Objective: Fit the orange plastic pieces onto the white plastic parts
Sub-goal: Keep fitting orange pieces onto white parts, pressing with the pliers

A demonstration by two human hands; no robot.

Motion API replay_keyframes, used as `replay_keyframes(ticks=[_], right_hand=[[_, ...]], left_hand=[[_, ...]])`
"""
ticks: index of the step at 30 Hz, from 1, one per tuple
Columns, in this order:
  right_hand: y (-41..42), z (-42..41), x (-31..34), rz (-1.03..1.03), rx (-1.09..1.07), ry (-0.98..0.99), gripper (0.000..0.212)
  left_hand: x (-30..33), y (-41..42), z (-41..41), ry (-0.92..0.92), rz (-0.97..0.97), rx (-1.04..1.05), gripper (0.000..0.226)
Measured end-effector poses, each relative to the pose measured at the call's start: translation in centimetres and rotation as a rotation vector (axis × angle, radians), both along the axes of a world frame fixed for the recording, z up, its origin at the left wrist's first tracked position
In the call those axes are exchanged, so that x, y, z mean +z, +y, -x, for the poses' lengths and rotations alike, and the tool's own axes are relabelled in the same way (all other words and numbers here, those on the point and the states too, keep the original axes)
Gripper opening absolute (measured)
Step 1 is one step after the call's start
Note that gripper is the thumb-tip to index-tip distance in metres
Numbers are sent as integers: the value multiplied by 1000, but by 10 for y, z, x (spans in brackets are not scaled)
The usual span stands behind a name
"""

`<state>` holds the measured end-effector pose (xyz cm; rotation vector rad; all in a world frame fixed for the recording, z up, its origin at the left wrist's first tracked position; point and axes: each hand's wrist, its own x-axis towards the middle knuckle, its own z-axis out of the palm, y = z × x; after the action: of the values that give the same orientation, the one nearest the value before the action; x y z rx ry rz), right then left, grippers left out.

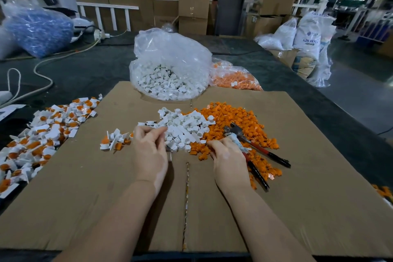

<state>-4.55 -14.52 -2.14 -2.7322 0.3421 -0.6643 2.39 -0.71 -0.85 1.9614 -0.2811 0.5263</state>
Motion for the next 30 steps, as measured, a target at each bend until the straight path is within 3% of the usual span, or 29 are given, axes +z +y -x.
replay_keyframes(ticks=[6, 13, 17, 21, 24, 30], right_hand=[[2, 1, -1, 7, 0, -19, 30], [2, 1, -2, -3, -5, -10, 28], [2, 1, -1, -5, -1, -2, 28], [3, 3, 1, -23, -4, -16, 35], [1, 4, 1, -24, -30, 13, 35], [2, 5, 3, 4, -30, 6, 27]], left_hand=[[-2, 19, -25, 51, -144, 121, 23], [-8, 17, -24, 68, -300, 119, 27], [-4, 1, -10, -21, -293, -55, 16], [-5, -17, 1, 26, -399, -239, 18], [-10, -22, 6, 71, -524, -241, 24], [-13, -21, 10, 83, -478, -222, 17]])
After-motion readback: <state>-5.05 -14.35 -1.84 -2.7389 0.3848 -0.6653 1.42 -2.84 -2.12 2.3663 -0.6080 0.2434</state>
